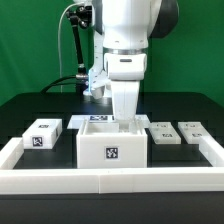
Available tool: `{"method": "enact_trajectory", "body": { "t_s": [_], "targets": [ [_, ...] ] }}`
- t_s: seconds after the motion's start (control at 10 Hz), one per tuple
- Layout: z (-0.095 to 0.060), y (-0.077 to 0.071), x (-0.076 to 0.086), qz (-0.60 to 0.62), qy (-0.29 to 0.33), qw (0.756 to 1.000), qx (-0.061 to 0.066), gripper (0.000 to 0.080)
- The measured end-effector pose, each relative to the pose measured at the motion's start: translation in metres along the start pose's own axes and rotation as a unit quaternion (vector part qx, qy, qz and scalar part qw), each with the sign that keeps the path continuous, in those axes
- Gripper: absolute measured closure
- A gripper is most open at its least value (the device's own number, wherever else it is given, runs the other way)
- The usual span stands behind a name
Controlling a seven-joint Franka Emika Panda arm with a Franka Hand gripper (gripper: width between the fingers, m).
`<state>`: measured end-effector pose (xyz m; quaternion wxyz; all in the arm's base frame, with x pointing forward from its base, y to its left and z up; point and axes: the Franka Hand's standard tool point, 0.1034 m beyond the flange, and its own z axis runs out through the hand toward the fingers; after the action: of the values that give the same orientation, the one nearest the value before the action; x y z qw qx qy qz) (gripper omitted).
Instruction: Assemble cabinet
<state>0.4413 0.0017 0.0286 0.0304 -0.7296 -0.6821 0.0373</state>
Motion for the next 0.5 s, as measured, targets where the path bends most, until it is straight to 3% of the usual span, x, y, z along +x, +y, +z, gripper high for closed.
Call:
{"method": "enact_trajectory", "body": {
  "t_s": [0.2, 0.3, 0.4, 0.5],
  "targets": [
    [0.0009, 0.0009, 0.0007, 0.002, 0.0, 1.0, 0.002, 0.0003],
    [0.0009, 0.0007, 0.0015, 0.002, 0.0, 1.0, 0.002, 0.015],
    [0.0005, 0.0012, 0.0017, 0.002, 0.0, 1.0, 0.002, 0.015],
    [0.0008, 0.001, 0.0013, 0.002, 0.0, 1.0, 0.002, 0.0288]
  ]
}}
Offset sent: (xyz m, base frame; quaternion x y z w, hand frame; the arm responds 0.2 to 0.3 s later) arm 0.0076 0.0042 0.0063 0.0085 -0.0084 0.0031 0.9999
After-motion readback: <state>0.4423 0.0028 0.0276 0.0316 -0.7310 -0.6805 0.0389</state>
